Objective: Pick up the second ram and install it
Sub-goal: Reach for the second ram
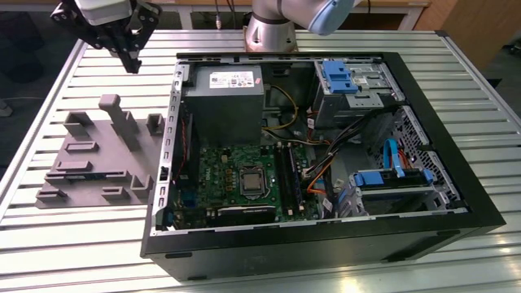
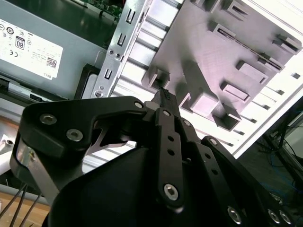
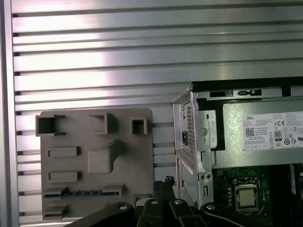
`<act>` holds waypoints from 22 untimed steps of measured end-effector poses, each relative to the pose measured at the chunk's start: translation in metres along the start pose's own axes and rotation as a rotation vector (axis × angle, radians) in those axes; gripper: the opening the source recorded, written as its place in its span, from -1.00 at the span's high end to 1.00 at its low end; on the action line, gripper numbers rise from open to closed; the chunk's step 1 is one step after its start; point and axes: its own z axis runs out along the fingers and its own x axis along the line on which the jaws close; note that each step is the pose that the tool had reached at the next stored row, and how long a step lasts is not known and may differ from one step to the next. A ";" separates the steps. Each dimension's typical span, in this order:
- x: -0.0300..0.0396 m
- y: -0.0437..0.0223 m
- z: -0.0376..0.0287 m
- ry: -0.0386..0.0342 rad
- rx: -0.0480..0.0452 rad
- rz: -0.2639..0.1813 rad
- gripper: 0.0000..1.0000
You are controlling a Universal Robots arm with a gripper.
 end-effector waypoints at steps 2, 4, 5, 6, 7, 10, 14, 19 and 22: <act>0.0022 -0.0012 -0.0001 0.0000 0.0000 0.000 0.79; 0.0032 -0.0021 -0.0002 0.0000 0.0000 0.000 0.79; 0.0037 -0.0027 -0.0002 0.0001 0.0000 0.000 0.79; 0.0041 -0.0032 -0.0002 0.0000 0.0000 0.000 0.79; 0.0045 -0.0038 -0.0002 0.0000 -0.0001 0.000 0.79; 0.0059 -0.0054 -0.0003 0.0000 0.0000 0.000 0.79; 0.0061 -0.0055 -0.0004 0.0000 0.0000 0.000 0.79; 0.0069 -0.0057 -0.0004 -0.0001 -0.0001 0.000 0.79; 0.0097 -0.0060 -0.0005 0.0000 0.0000 0.000 0.79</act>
